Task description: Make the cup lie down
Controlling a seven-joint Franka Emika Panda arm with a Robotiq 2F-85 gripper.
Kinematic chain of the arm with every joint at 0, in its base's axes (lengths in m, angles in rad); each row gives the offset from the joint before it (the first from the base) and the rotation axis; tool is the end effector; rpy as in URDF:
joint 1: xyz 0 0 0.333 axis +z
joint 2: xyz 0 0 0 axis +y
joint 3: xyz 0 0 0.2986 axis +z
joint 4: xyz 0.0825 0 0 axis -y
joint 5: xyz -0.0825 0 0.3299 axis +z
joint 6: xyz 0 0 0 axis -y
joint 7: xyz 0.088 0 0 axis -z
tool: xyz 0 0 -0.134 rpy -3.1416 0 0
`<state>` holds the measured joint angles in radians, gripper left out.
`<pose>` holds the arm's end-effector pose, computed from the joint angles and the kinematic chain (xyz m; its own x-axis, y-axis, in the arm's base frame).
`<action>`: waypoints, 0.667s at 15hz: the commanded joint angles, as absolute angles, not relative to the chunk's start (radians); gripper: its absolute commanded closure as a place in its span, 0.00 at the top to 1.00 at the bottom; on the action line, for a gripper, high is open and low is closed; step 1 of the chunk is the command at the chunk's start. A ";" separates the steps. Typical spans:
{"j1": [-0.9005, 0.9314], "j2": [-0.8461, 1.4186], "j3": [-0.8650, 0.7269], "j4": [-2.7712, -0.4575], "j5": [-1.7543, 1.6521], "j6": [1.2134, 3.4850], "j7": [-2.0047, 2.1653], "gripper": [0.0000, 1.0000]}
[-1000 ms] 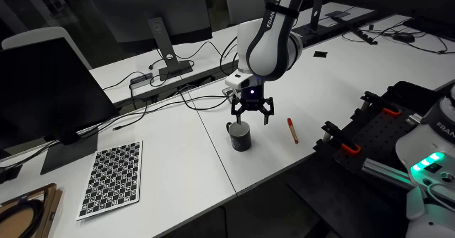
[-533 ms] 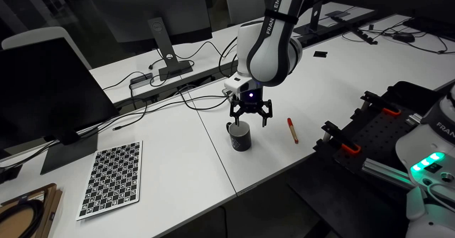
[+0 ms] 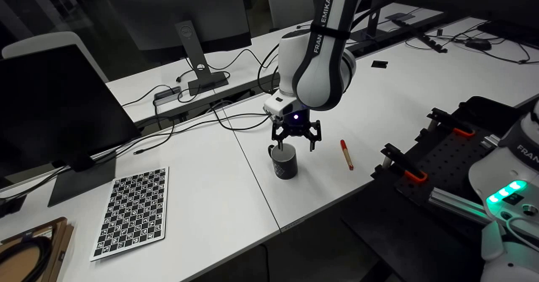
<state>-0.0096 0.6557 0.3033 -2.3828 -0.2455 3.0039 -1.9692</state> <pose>0.4237 0.1664 0.0800 -0.7656 0.6312 0.1243 0.6419 0.7623 0.0829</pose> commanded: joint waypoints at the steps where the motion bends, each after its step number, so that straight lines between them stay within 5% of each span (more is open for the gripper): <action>1: 0.048 0.672 0.261 -2.361 -0.278 3.015 -1.919 1.00; 10: 0.145 0.709 0.176 -2.318 -0.312 3.017 -1.823 1.00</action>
<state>0.1158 0.6719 0.2065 -2.3532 -0.2760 3.0039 -1.8761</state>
